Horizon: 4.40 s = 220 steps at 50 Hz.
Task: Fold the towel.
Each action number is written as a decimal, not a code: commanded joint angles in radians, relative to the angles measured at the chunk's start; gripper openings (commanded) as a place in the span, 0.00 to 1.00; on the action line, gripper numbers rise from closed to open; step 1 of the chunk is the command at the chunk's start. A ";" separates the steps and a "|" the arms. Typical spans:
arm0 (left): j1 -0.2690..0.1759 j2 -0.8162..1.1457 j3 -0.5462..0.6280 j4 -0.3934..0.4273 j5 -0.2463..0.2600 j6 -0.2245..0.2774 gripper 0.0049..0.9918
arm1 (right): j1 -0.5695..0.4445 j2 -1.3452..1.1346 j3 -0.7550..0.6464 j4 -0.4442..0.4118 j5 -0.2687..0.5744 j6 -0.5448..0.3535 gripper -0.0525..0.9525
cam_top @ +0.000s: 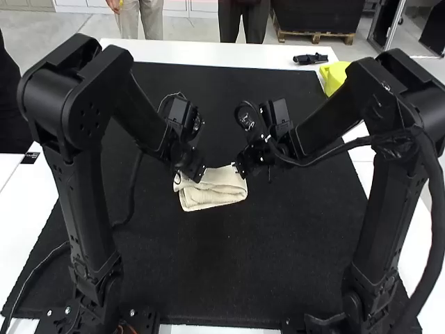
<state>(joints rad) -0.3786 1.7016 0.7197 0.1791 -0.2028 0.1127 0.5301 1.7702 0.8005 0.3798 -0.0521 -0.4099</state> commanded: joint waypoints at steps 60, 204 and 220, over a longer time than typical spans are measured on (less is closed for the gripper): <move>-0.103 -0.094 -0.006 -0.151 0.019 -0.048 0.92 | -0.145 0.132 0.100 0.016 -0.058 -0.086 0.97; 0.371 -0.511 -0.223 0.384 0.034 -0.191 0.97 | -0.395 -0.489 -0.241 0.547 0.106 0.381 0.97; 0.371 -0.741 -0.355 0.349 0.031 -0.127 0.97 | -0.390 -0.692 -0.377 0.533 0.090 0.384 0.97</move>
<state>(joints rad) -0.0021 1.0077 0.4034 0.5213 -0.1646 -0.0589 0.1272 1.1614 0.4564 0.9142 0.0414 -0.0368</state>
